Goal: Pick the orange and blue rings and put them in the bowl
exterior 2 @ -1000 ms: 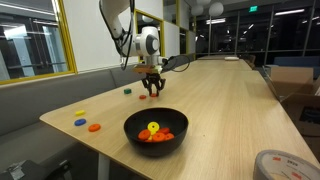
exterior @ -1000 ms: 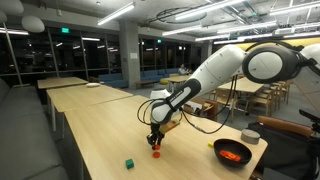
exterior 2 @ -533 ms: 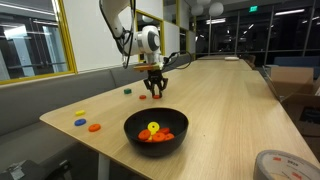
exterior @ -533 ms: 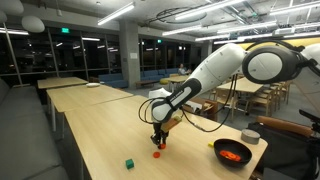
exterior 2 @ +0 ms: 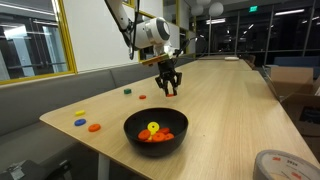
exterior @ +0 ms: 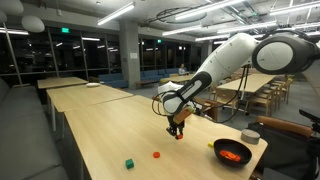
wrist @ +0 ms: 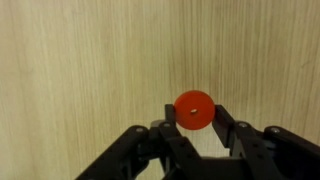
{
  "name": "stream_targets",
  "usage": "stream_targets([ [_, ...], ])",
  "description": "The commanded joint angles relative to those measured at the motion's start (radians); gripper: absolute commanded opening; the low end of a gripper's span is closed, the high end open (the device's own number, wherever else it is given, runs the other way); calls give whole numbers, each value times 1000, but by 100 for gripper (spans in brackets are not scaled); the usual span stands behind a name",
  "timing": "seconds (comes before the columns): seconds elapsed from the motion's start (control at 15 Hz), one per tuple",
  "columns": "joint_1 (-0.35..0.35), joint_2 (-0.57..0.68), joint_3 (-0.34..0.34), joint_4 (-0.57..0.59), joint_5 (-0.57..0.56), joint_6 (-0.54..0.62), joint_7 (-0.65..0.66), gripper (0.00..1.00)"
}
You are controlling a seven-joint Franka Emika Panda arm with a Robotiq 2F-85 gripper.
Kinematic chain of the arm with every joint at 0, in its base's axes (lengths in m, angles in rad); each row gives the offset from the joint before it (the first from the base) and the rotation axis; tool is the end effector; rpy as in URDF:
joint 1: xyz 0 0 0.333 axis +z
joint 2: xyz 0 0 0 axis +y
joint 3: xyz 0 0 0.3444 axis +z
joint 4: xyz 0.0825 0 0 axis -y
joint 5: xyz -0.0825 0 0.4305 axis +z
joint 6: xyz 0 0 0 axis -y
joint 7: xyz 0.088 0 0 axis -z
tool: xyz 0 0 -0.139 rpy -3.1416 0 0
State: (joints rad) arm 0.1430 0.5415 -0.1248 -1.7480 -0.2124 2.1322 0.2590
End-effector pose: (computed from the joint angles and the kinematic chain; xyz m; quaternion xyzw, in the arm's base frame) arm 0.6935 0.0025 0.2180 0.9888 -0.0497 -0.0604 0.1272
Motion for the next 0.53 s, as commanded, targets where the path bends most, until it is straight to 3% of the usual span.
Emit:
stream_targets([
  [0.0, -41, -152, 26, -175, -3, 30, -50, 19],
  [0.47, -98, -419, 41, -471, -17, 70, -137, 19],
])
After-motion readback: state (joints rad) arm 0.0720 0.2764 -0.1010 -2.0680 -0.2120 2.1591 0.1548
